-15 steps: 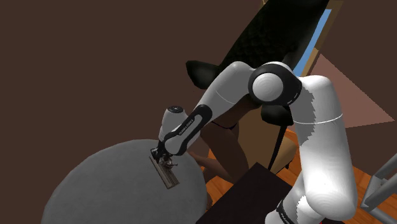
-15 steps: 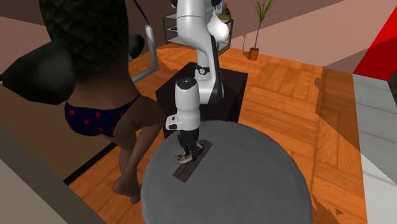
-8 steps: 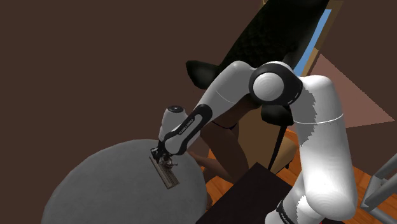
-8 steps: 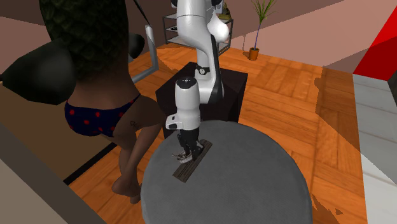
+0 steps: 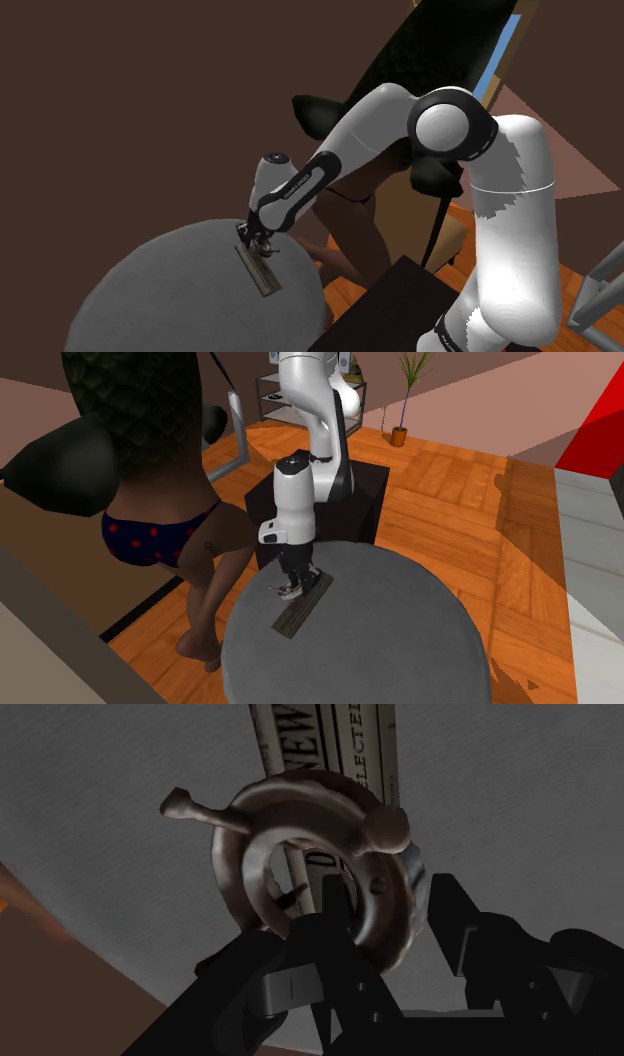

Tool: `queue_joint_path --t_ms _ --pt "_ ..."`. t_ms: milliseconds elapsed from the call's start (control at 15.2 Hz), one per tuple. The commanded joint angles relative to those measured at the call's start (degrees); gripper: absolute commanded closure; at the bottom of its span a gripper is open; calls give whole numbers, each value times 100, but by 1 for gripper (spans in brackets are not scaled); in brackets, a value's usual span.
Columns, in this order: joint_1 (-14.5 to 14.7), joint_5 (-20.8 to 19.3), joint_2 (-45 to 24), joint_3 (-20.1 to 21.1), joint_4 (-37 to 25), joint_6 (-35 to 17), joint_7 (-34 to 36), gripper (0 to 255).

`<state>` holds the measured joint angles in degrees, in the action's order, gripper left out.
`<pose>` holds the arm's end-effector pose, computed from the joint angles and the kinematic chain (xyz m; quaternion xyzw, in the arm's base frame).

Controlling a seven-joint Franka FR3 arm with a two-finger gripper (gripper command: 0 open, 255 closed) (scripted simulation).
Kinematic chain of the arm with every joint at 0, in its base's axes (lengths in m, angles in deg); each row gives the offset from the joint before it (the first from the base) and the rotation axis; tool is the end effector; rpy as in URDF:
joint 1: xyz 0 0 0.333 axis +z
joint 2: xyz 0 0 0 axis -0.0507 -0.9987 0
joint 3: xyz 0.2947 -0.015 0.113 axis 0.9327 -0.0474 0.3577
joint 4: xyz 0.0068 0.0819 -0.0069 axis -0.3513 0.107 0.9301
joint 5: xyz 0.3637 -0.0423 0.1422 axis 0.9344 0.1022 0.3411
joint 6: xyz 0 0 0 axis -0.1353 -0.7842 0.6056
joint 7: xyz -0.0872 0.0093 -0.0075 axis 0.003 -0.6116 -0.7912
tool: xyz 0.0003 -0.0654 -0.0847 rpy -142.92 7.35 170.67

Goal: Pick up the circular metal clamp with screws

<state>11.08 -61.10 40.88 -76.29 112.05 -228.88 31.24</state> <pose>0.5703 0.1729 0.1985 -0.9849 0.1498 -0.0655 0.0577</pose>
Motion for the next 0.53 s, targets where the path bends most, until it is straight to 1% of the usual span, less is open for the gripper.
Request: queue_joint_path --t_ms 0,330,462 --pt "-31 27 143 27 32 113 -23 255" --pt "-78 94 465 86 55 410 -57 255" --pt "-79 96 474 88 56 419 -58 255"
